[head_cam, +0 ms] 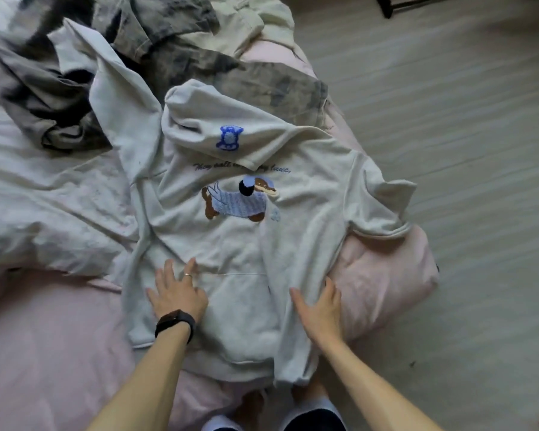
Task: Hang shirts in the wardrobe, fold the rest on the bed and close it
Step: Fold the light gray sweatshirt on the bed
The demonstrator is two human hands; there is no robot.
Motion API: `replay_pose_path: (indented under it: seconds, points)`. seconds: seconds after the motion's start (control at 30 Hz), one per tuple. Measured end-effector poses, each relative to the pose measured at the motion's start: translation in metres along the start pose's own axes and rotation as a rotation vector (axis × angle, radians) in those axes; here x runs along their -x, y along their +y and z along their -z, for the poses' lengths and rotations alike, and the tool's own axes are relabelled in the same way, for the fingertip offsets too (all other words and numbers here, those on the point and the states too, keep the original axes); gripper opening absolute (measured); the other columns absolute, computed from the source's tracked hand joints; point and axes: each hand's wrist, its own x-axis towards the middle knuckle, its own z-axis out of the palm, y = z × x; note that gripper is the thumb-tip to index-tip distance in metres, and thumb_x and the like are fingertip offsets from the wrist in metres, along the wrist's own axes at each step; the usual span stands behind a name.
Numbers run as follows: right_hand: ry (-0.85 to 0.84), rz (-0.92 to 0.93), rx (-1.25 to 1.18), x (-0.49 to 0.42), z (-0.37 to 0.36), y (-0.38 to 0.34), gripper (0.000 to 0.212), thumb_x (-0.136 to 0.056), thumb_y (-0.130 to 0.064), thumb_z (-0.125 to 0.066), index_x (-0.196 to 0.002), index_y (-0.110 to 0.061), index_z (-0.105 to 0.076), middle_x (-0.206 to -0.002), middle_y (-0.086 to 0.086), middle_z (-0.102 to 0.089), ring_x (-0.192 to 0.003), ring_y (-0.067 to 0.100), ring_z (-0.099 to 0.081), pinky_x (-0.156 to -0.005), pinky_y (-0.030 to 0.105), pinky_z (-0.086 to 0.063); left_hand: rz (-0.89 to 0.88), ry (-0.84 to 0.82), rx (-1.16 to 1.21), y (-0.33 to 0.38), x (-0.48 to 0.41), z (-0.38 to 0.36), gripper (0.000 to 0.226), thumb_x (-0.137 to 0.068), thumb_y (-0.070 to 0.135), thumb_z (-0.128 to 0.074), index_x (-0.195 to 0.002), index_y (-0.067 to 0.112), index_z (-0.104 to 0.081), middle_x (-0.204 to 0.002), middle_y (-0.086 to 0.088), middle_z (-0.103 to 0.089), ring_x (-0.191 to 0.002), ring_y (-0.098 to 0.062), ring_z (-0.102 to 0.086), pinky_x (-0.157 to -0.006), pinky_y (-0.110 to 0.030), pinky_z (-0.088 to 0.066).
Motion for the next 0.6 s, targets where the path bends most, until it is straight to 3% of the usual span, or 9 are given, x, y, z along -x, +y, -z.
replay_pose_path:
  seconds: [0.13, 0.23, 0.33, 0.4, 0.47, 0.53, 0.6]
  points:
    - [0.01, 0.056, 0.237, 0.048, -0.046, 0.018, 0.11, -0.083, -0.063, -0.064, -0.16, -0.019, 0.002, -0.157, 0.018, -0.022, -0.14, 0.039, -0.033, -0.111, 0.047, -0.034, 0.193, 0.073, 0.09, -0.067, 0.017, -0.013, 0.067, -0.093, 0.033, -0.051, -0.154, 0.039, -0.026, -0.164, -0.013, -0.003, -0.15, -0.033, -0.004, -0.119, -0.052, -0.015]
    - [0.169, 0.216, 0.439, 0.069, -0.072, 0.03, 0.1, -0.087, -0.047, -0.069, -0.161, -0.017, -0.01, -0.152, 0.028, -0.031, -0.127, 0.047, -0.046, -0.103, 0.052, -0.04, 0.215, 0.033, 0.198, -0.11, 0.018, -0.026, 0.062, -0.094, 0.032, -0.051, -0.152, 0.043, -0.03, -0.158, -0.018, -0.019, -0.143, -0.037, -0.025, -0.114, -0.048, -0.026]
    - [0.243, 0.304, 0.588, 0.083, -0.089, 0.042, 0.081, -0.095, -0.032, -0.062, -0.16, -0.028, -0.015, -0.154, 0.03, -0.026, -0.117, 0.05, -0.051, -0.09, 0.057, -0.047, 0.077, -0.018, 0.266, -0.135, 0.019, -0.044, 0.059, -0.099, 0.026, -0.044, -0.154, 0.041, -0.026, -0.131, -0.018, -0.045, -0.115, -0.04, -0.051, -0.098, -0.048, -0.045]
    - [0.242, 0.369, 0.695, 0.082, -0.089, 0.054, 0.09, -0.091, -0.017, -0.062, -0.16, -0.037, -0.007, -0.159, 0.026, -0.013, -0.12, 0.048, -0.047, -0.088, 0.056, -0.049, 0.003, 0.035, 0.264, -0.142, 0.026, -0.054, 0.057, -0.1, 0.019, -0.041, -0.153, 0.037, -0.031, -0.125, -0.015, -0.045, -0.108, -0.039, -0.054, -0.09, -0.046, -0.048]
    - [0.169, 0.39, 0.825, 0.089, -0.087, 0.065, 0.111, -0.078, -0.016, -0.074, -0.159, -0.04, -0.002, -0.161, 0.023, -0.002, -0.124, 0.045, -0.042, -0.089, 0.053, -0.05, 0.014, 0.076, 0.278, -0.149, 0.041, -0.063, 0.05, -0.102, 0.022, -0.036, -0.151, 0.032, -0.035, -0.133, -0.014, -0.043, -0.112, -0.039, -0.052, -0.09, -0.045, -0.046]
    - [0.157, 0.463, 0.884, 0.098, -0.077, 0.069, 0.101, -0.073, -0.007, -0.076, -0.158, -0.027, -0.025, -0.159, 0.028, -0.016, -0.111, 0.046, -0.048, -0.075, 0.053, -0.055, 0.047, 0.081, 0.307, -0.15, 0.058, -0.065, 0.048, -0.104, 0.029, -0.036, -0.152, 0.026, -0.032, -0.144, -0.016, -0.039, -0.121, -0.04, -0.047, -0.094, -0.046, -0.043]
    - [0.211, 0.526, 0.942, 0.106, -0.06, 0.068, 0.078, -0.074, 0.005, -0.069, -0.148, -0.012, -0.048, -0.15, 0.032, -0.035, -0.095, 0.046, -0.053, -0.057, 0.05, -0.054, -0.01, 0.08, 0.182, -0.155, 0.078, -0.068, 0.054, -0.102, 0.014, -0.04, -0.154, 0.022, -0.028, -0.15, -0.02, -0.031, -0.126, -0.042, -0.045, -0.096, -0.049, -0.046]
